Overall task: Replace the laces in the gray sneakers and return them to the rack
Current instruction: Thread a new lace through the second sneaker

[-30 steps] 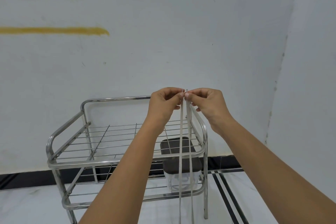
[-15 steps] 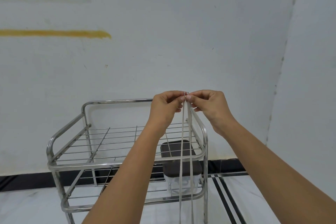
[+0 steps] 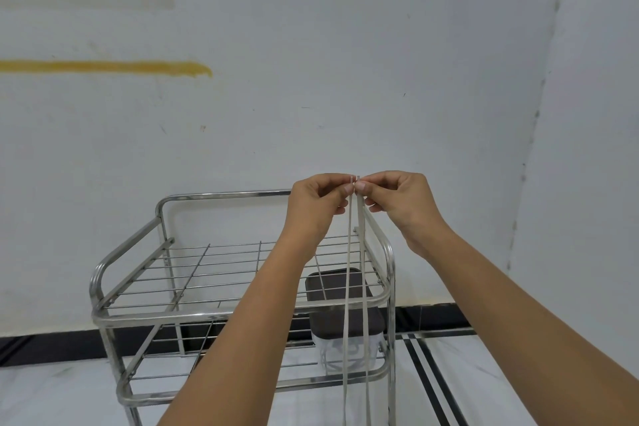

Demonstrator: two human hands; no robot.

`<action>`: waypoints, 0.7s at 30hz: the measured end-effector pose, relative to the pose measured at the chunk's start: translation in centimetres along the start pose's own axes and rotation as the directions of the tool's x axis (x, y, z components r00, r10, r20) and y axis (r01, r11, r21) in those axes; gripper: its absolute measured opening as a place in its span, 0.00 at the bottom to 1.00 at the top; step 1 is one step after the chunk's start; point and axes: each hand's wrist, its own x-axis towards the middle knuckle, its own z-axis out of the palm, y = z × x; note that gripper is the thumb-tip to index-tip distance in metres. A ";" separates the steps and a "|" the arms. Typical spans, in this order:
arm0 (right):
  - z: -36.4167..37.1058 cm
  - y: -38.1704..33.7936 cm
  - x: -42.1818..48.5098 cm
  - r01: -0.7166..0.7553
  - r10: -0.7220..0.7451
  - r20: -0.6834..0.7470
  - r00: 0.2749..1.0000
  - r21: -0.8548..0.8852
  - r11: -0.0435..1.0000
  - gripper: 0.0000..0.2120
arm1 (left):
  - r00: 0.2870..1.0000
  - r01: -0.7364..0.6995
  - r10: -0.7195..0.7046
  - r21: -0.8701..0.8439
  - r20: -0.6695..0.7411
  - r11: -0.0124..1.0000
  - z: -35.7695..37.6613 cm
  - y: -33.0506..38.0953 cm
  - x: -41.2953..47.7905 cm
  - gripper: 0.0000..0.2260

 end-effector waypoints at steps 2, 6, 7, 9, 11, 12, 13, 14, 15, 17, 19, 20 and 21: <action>0.0 0.0 0.0 -0.001 0.001 0.000 1.000 0.003 1.000 0.05 | 1.000 0.000 0.000 -0.001 0.001 1.000 0.0 0.0 0.0 0.05; -0.1 0.0 0.0 -0.001 0.000 0.006 1.000 0.012 1.000 0.05 | 1.000 -0.003 0.003 0.002 0.007 1.000 0.0 0.2 -0.1 0.05; -0.1 0.0 0.0 0.000 0.000 0.008 1.000 0.013 1.000 0.05 | 1.000 -0.002 0.002 0.004 0.006 1.000 0.0 0.2 -0.1 0.05; -0.1 0.0 0.0 0.002 -0.002 0.011 1.000 0.014 1.000 0.05 | 1.000 -0.001 0.001 0.002 0.005 1.000 0.1 0.2 -0.1 0.05; -0.1 0.0 0.0 0.004 -0.004 0.013 1.000 0.012 1.000 0.05 | 1.000 0.000 0.000 0.000 0.005 1.000 0.1 0.2 -0.1 0.05; -0.1 0.0 0.0 0.003 -0.003 0.013 1.000 0.011 1.000 0.05 | 1.000 0.000 0.000 -0.001 0.007 1.000 0.1 0.2 -0.2 0.05; -0.1 -0.1 0.0 0.002 -0.002 0.014 1.000 0.009 1.000 0.05 | 1.000 0.000 0.000 0.001 0.008 1.000 0.1 0.2 -0.2 0.05; -0.1 -0.1 0.0 0.002 -0.002 0.014 1.000 0.009 1.000 0.05 | 1.000 0.000 0.000 0.003 0.009 1.000 0.1 0.3 -0.2 0.05; -0.1 0.0 0.0 0.002 -0.002 0.013 1.000 0.009 1.000 0.05 | 1.000 -0.001 0.001 0.006 0.008 1.000 0.1 0.3 -0.2 0.05; -0.1 0.0 0.0 0.000 0.000 0.009 1.000 0.005 1.000 0.05 | 1.000 -0.003 0.003 0.010 0.006 1.000 0.1 0.3 -0.1 0.05; -0.1 0.0 0.0 0.000 0.000 0.009 1.000 0.004 1.000 0.05 | 1.000 0.002 -0.002 0.009 0.005 1.000 0.1 0.3 -0.2 0.05; -0.1 -0.1 0.0 0.000 0.000 0.010 1.000 0.004 1.000 0.05 | 1.000 0.003 -0.003 0.008 0.005 1.000 0.1 0.3 -0.2 0.05; -0.1 -0.1 0.0 -0.001 0.000 0.010 1.000 0.005 1.000 0.05 | 1.000 0.003 -0.003 0.008 0.007 1.000 0.1 0.3 -0.2 0.05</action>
